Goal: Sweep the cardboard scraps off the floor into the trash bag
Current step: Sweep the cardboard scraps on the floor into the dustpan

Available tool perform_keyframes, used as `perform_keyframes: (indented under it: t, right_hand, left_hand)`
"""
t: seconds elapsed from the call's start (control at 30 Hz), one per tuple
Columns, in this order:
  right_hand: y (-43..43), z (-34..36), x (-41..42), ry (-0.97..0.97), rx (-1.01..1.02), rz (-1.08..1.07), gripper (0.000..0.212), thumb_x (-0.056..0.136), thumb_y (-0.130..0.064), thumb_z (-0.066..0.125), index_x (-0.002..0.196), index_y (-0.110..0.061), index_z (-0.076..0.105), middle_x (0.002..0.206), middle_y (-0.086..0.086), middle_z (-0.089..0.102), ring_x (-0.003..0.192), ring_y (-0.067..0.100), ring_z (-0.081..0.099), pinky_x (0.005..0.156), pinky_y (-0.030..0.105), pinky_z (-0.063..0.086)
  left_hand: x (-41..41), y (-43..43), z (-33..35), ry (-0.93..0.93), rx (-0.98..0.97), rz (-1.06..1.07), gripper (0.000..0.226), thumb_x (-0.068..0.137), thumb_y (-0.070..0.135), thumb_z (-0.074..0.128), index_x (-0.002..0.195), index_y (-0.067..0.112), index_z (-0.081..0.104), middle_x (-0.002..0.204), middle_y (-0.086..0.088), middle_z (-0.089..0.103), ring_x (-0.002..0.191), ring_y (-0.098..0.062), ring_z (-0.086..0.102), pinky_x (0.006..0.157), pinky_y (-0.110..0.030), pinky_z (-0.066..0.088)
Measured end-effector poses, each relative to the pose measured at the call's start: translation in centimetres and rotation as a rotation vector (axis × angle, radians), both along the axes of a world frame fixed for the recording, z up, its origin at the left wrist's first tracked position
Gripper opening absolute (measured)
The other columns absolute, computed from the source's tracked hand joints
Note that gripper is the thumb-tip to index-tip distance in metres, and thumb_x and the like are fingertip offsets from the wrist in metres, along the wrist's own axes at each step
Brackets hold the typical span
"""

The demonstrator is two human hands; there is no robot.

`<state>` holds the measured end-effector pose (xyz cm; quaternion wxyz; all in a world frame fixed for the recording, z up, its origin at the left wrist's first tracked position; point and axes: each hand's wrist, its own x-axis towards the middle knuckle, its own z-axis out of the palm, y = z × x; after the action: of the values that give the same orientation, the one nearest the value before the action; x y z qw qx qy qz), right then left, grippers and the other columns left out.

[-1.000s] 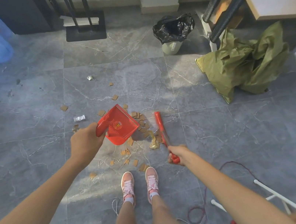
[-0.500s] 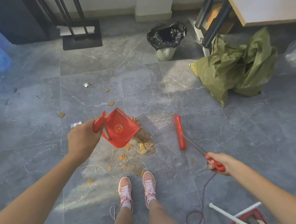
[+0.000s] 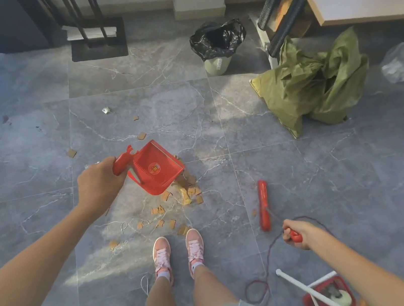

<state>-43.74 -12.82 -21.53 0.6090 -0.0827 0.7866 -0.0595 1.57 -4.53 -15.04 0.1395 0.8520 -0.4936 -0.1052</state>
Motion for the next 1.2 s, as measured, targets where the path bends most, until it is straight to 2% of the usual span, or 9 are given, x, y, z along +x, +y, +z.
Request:
perform_keyframes:
  t: [0.13, 0.33, 0.47, 0.6, 0.77, 0.97, 1.2]
  right_hand:
    - [1.0, 0.0, 1.7, -0.070, 0.018, -0.026, 0.031, 0.091, 0.009, 0.036, 0.064, -0.008, 0.034, 0.026, 0.002, 0.033, 0.015, 0.006, 0.030, 0.027, 0.007, 0.029]
    - [2.2, 0.2, 6.5, -0.101, 0.028, 0.070, 0.030, 0.090, 0.008, 0.038, 0.064, -0.006, 0.036, 0.028, 0.002, 0.033, 0.017, 0.006, 0.031, 0.024, 0.011, 0.030]
    - [3.2, 0.3, 12.2, -0.131, 0.037, 0.163, 0.028, 0.089, 0.006, 0.039, 0.064, -0.006, 0.038, 0.029, 0.002, 0.035, 0.018, 0.007, 0.032, 0.027, 0.010, 0.031]
    - [5.2, 0.6, 19.5, -0.135, 0.067, 0.284, 0.026, 0.089, 0.004, 0.040, 0.065, -0.007, 0.039, 0.029, 0.002, 0.036, 0.018, 0.007, 0.031, 0.027, 0.010, 0.031]
    - [7.4, 1.7, 27.1, -0.171, 0.047, 0.333, 0.030, 0.093, 0.000, 0.041, 0.063, -0.007, 0.038, 0.025, 0.001, 0.033, 0.016, 0.005, 0.028, 0.026, 0.009, 0.029]
    - [7.3, 2.6, 30.3, -0.172, -0.003, 0.263, 0.025, 0.087, 0.007, 0.042, 0.066, -0.007, 0.037, 0.030, 0.003, 0.036, 0.018, 0.007, 0.032, 0.028, 0.009, 0.032]
    - [3.3, 4.9, 34.9, -0.102, -0.066, 0.409, 0.025, 0.088, 0.006, 0.041, 0.067, -0.006, 0.041, 0.036, 0.002, 0.037, 0.019, 0.004, 0.033, 0.026, 0.009, 0.030]
  left_hand:
    - [0.1, -0.2, 0.1, 0.007, 0.003, 0.060, 0.042, 0.089, 0.040, 0.059, 0.063, 0.008, 0.051, 0.050, -0.007, 0.052, 0.045, -0.028, 0.049, 0.045, -0.027, 0.034]
    - [1.3, 1.7, 0.3, 0.019, -0.003, 0.114, 0.042, 0.089, 0.041, 0.059, 0.061, 0.012, 0.047, 0.049, -0.004, 0.048, 0.046, -0.028, 0.047, 0.046, -0.028, 0.033]
    - [3.0, 3.3, 0.5, 0.041, 0.016, 0.185, 0.038, 0.088, 0.038, 0.059, 0.066, 0.008, 0.053, 0.054, -0.004, 0.050, 0.052, -0.029, 0.047, 0.051, -0.030, 0.034]
    - [5.7, 5.4, 0.3, 0.072, 0.011, 0.219, 0.036, 0.087, 0.035, 0.062, 0.067, 0.005, 0.055, 0.058, -0.012, 0.057, 0.057, -0.035, 0.055, 0.052, -0.031, 0.035]
    - [9.2, 8.6, 0.4, 0.114, 0.003, 0.254, 0.037, 0.087, 0.039, 0.060, 0.064, 0.012, 0.048, 0.056, -0.006, 0.052, 0.055, -0.033, 0.051, 0.052, -0.031, 0.035]
    - [12.4, 11.4, 0.9, 0.173, 0.002, 0.298, 0.038, 0.088, 0.039, 0.059, 0.061, 0.018, 0.042, 0.052, 0.001, 0.047, 0.052, -0.028, 0.048, 0.051, -0.029, 0.032]
    - [16.0, 12.2, 1.5, 0.243, 0.003, 0.468, 0.039, 0.087, 0.040, 0.056, 0.058, 0.023, 0.037, 0.061, -0.002, 0.050, 0.062, -0.028, 0.046, 0.060, -0.033, 0.036]
